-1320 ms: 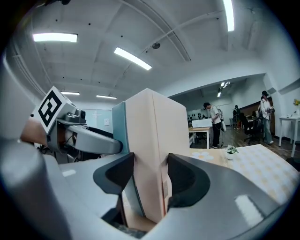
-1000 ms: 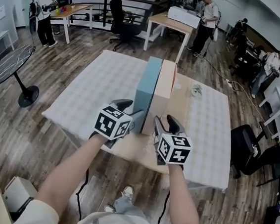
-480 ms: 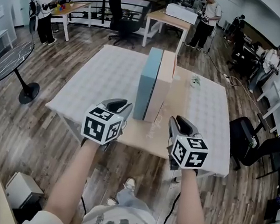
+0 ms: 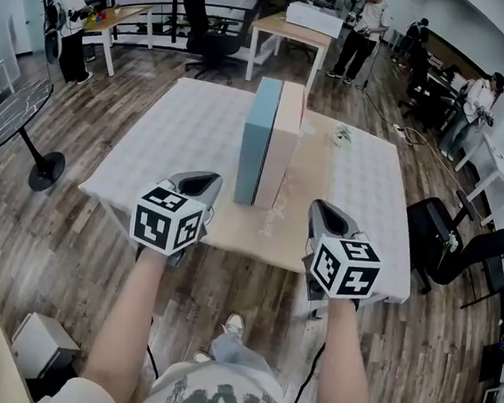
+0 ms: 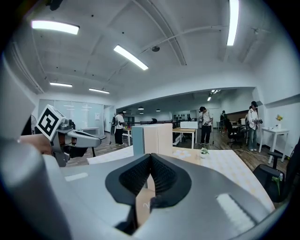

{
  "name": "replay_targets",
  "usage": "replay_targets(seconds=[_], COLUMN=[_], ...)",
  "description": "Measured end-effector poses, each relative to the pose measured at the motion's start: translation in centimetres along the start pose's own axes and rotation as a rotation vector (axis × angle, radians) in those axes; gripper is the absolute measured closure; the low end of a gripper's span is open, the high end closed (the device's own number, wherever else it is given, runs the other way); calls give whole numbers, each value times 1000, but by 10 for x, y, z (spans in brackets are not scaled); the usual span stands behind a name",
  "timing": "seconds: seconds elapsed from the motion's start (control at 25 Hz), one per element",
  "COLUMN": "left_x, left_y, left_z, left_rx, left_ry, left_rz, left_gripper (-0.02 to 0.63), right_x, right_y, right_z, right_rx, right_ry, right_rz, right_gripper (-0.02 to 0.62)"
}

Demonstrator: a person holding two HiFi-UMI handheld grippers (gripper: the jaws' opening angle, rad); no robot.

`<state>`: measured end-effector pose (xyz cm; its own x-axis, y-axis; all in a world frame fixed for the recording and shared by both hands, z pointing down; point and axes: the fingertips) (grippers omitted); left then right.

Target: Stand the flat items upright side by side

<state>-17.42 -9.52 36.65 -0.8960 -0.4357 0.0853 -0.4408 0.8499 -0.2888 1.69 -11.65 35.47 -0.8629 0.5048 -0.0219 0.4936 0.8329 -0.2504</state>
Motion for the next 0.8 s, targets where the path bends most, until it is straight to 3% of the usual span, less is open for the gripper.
replay_targets(seconds=[0.8], left_x=[-13], left_y=[1], left_z=[13], left_rx=[32], left_ry=[-15], left_rz=[-50], left_gripper=[601], right_x=[11], right_y=[2], right_z=[20], right_rx=[-40], right_ry=[-10], right_rz=[18], right_gripper=[595])
Point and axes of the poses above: the fingertips, and each gripper's own axes: y backward along the fingers, x to its left, z out of its top, and after that the axes turned 5 degrees about -z, right-handed
